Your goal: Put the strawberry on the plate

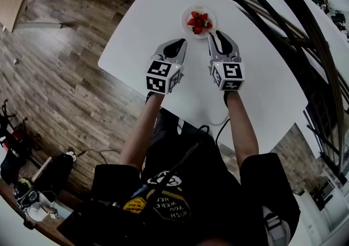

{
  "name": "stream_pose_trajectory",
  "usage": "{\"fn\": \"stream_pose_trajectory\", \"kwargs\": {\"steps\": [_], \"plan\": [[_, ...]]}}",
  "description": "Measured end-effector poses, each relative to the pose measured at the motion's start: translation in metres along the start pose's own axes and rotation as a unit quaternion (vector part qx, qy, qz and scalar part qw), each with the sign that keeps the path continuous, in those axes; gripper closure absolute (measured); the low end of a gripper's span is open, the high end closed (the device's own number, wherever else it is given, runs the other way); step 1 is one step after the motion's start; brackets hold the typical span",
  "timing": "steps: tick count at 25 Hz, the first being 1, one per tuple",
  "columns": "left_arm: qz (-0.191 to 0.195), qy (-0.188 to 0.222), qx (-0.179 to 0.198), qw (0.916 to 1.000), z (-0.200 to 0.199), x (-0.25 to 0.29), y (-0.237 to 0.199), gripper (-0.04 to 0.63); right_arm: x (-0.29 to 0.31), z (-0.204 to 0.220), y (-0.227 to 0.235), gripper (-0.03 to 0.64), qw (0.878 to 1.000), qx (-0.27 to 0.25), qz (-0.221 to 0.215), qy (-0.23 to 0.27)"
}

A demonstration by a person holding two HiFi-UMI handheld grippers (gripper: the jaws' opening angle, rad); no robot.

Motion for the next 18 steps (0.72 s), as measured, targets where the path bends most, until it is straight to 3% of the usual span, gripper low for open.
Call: {"fn": "stream_pose_trajectory", "kwargs": {"steps": [10,18], "plan": [[-0.001,0.046,0.041,0.9981,-0.030,-0.075,0.049,0.595,-0.110,-0.056,-0.005,0.554,0.996,0.010,0.040,0.079],[-0.005,0.079,0.068,0.9946,-0.038,-0.141,0.081,0.595,-0.190,-0.071,-0.021,0.581,0.991,0.016,0.069,0.112]]}}
Point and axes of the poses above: the fingertips, and each gripper's own axes: x forward along the fingers, y to its right, z out of its underside, the point moved 5 cm from there along -x, backward along the fingers, and after that the axes turned 1 degree about z, right-handed, at the moved point
